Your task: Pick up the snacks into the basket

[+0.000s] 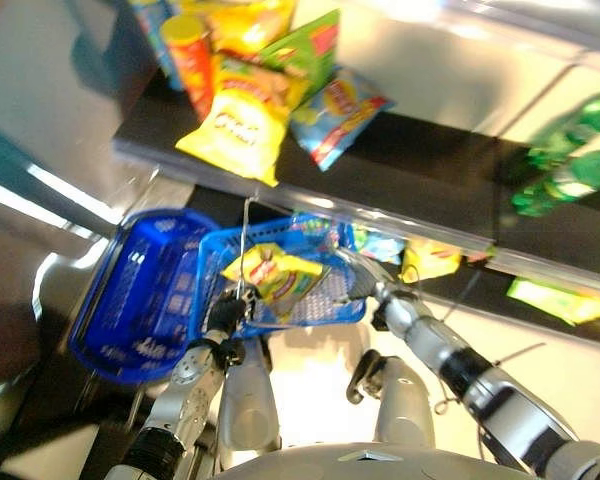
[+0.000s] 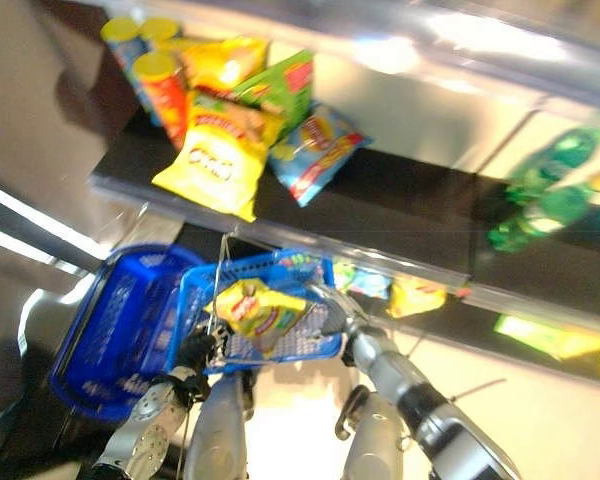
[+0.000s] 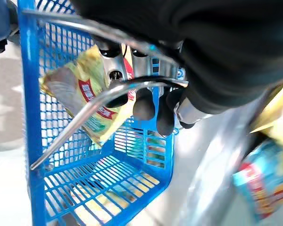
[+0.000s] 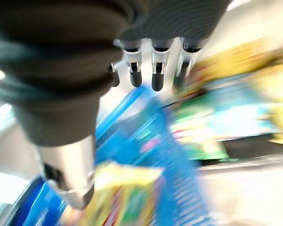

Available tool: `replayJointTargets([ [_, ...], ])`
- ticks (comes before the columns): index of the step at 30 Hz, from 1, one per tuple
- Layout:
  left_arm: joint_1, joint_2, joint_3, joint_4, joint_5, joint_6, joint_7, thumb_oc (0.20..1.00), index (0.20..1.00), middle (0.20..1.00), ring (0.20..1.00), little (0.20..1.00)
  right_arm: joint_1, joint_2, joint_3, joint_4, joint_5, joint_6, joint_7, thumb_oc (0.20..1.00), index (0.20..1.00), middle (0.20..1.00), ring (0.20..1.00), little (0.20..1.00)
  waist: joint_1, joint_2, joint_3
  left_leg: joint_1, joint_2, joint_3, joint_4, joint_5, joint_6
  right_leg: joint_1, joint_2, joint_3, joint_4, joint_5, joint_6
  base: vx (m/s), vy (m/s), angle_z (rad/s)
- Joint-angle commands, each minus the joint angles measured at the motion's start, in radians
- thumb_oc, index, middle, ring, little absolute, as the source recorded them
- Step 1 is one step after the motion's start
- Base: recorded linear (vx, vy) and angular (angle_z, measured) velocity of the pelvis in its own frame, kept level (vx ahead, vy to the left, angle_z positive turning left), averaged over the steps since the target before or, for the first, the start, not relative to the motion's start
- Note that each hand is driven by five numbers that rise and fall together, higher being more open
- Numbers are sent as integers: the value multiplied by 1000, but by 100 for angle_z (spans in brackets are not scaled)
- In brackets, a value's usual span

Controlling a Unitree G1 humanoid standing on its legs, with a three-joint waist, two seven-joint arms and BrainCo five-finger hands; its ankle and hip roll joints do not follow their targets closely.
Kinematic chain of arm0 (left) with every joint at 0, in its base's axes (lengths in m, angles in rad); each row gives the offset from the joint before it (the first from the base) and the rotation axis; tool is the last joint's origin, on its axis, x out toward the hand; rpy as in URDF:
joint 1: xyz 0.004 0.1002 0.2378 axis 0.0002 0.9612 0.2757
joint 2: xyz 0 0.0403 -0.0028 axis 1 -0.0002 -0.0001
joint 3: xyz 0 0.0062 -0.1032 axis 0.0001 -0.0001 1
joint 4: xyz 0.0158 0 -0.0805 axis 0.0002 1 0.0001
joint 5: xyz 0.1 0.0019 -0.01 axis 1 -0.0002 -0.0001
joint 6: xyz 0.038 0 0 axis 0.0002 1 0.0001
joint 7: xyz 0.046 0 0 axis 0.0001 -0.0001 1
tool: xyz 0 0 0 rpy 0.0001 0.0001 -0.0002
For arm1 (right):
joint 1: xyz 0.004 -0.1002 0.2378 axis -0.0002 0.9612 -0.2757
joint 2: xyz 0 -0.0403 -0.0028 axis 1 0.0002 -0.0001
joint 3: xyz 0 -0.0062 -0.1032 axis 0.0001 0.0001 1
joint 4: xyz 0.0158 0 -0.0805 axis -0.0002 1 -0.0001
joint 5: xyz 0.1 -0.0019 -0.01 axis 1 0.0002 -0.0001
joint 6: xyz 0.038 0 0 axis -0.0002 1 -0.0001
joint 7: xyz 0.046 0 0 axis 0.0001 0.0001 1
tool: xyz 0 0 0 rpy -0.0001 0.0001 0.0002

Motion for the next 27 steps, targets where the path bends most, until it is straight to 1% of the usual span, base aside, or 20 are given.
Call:
replayJointTargets([
  [1,-12,-19,48,-75,53,-116,1,200,200,200,200,200,-15,6,-41,-20,71,-43,-7,1000,1000,1000,1000,1000,11,12,-19,73,-62,49,-107,19,92,7,-14,10,-23,163,75,56,18,-42],
  [2,-15,-27,56,-40,66,-118,3,200,200,200,200,200,5,2,-57,-21,78,-46,-7,1000,1000,1000,1000,1000,4,8,-26,93,-62,58,-129,25,91,17,-12,12,-41,170,78,78,35,-40],
  [3,-23,-43,72,43,96,-121,11,200,200,200,200,200,41,1,-83,-17,92,-51,-7,1000,1000,1000,1000,1000,-11,1,-44,134,-66,81,-174,38,89,40,-3,21,-83,180,81,105,40,-28],
  [6,-44,-70,98,152,130,-123,25,200,200,200,200,200,83,5,-122,-8,117,-54,-15,1000,1000,1000,1000,1000,-32,-6,-69,181,-74,109,-230,54,86,65,8,35,-131,194,86,88,26,-24],
  [9,-54,-89,127,226,153,-128,34,200,200,200,200,200,128,-1,-165,-9,128,-61,-25,1000,1000,1000,1000,1000,-51,-8,-102,219,-87,126,-289,72,80,92,20,46,-188,205,89,70,14,-24],
  [10,-54,-89,127,226,153,-129,34,200,200,200,200,200,129,-2,-165,-9,128,-60,-25,1000,1000,1000,1000,1000,-51,-8,-101,222,-87,127,-292,74,80,93,21,46,-189,205,89,111,36,-18],
  [11,-57,-100,145,278,173,-131,39,200,200,200,200,200,163,-9,-197,-32,145,-66,-28,1000,1000,1000,1000,1000,-69,-10,-127,249,-99,144,-342,91,74,108,32,63,-236,223,93,76,31,-16],
  [13,-56,-112,158,311,188,-136,48,200,200,200,200,200,187,-15,-221,-49,148,-67,-34,1000,1000,1000,1000,1000,-80,-10,-147,281,-113,165,-401,112,69,123,45,78,-288,245,99,75,33,-19],
  [14,-56,-112,158,312,188,-136,48,200,200,200,200,200,187,-15,-221,-49,148,-67,-34,1000,1000,1000,1000,1000,-79,-10,-146,284,-114,166,-405,114,69,125,45,79,-290,246,99,77,41,-33],
  [15,-45,-125,172,329,200,-136,57,200,200,200,200,200,210,-25,-241,-67,144,-68,-37,1000,1000,1000,1000,1000,-91,-9,-166,314,-125,185,-458,131,64,131,64,108,-338,275,110,54,28,-37],
  [16,-45,-126,172,329,201,-136,57,200,200,200,200,200,211,-25,-241,-68,144,-68,-37,1000,1000,1000,1000,1000,-89,-9,-165,316,-125,187,-460,132,64,131,64,109,-339,276,110,80,35,-68],
  [17,-36,-135,186,344,208,-139,65,200,200,200,200,200,214,-24,-263,-80,156,-68,-45,1000,1000,1000,1000,1000,-88,-7,-174,337,-118,209,-481,144,60,130,75,105,-338,282,113,32,0,-61],
  [19,-31,-135,193,332,204,-139,64,200,200,200,200,200,211,-31,-268,-96,154,-66,-47,1000,1000,1000,1000,1000,-84,-4,-171,346,-113,217,-481,145,60,128,69,106,-324,284,114,1,-48,-79],
  [20,-24,-125,199,302,192,-144,62,200,200,200,200,200,199,-36,-286,-111,164,-65,-57,1000,1000,1000,1000,1000,-68,6,-160,339,-91,218,-456,141,62,134,28,101,-276,275,113,-59,-134,-83],
  [22,-30,-114,197,292,184,-146,56,200,200,200,200,200,188,-37,-297,-99,165,-64,-63,1000,1000,1000,1000,1000,-53,6,-153,323,-72,217,-434,141,58,166,-5,120,-263,270,111,-92,-226,-32],
  [23,-29,-111,196,286,178,-146,55,200,200,200,200,200,184,-38,-300,-101,160,-62,-65,1000,1000,1000,1000,1000,-44,4,-155,316,-58,217,-421,142,52,180,-24,127,-265,280,112,-60,-178,18],
  [24,-29,-111,196,286,178,-146,55,200,200,200,200,200,184,-38,-300,-101,160,-62,-65,1000,1000,1000,1000,1000,-44,4,-155,316,-58,217,-421,142,52,180,-24,127,-265,280,112,-61,-354,30],
  [25,-25,-104,198,267,164,-144,52,200,200,200,200,200,173,-35,-310,-99,164,-54,-67,1000,1000,1000,1000,1000,-29,-6,-167,295,-17,212,-401,151,29,220,-48,142,-309,299,119,-56,-400,25],
  [26,-21,-101,202,258,159,-145,54,200,200,200,200,200,171,-29,-313,-99,175,-53,-71,1000,1000,1000,1000,1000,-22,-11,-174,287,6,211,-393,162,14,239,-50,144,-343,304,124,-56,-402,12],
  [27,-20,-101,202,258,159,-145,54,200,200,200,200,200,171,-28,-313,-99,175,-53,-71,1000,1000,1000,1000,1000,-22,-10,-174,286,7,210,-392,162,14,241,-48,143,-345,305,124,-37,-277,-3],
])
